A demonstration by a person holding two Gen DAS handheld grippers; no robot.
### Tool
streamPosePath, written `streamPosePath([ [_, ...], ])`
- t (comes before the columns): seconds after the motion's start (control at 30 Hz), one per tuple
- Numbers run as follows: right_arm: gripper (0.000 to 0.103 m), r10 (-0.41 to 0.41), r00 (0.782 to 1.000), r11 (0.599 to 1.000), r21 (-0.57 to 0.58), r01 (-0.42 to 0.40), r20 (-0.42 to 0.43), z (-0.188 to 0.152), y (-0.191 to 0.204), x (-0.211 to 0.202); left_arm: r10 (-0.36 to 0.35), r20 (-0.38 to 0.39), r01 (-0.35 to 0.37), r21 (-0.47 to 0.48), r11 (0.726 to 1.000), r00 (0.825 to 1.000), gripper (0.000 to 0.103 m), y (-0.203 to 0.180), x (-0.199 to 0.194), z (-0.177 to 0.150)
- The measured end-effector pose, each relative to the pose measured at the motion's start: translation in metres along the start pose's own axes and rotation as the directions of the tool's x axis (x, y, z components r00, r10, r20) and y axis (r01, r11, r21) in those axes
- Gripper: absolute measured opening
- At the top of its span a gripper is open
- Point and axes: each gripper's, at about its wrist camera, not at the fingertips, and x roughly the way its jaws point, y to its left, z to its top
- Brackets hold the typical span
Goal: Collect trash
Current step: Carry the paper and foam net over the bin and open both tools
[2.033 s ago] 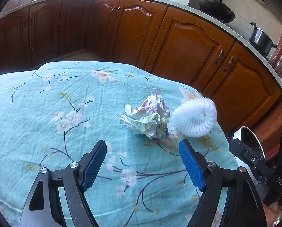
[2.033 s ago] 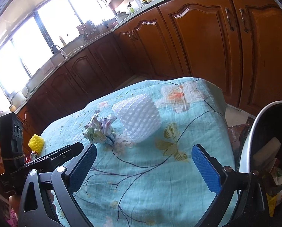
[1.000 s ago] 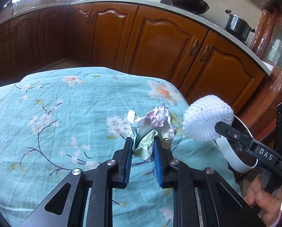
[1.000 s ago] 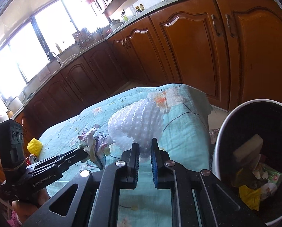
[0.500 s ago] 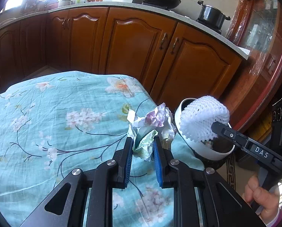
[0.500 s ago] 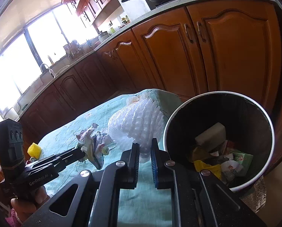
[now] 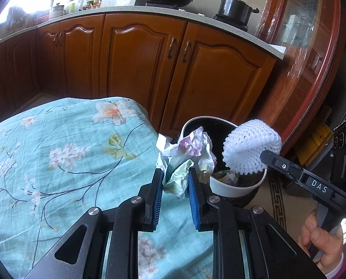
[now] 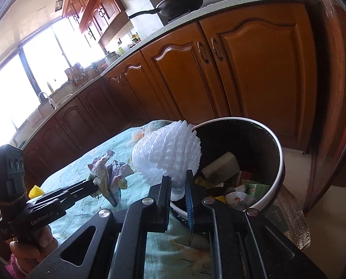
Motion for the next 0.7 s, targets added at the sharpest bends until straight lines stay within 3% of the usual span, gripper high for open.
streamPosePath([
  [0.7, 0.011, -0.056, 0.998, 0.998, 0.037, 0.055, 0.031, 0.007, -0.036, -0.017, -0.02, -0.019, 0.021, 0.071, 0.997, 1.0, 0.02, -0.045, 0.034, 0.022],
])
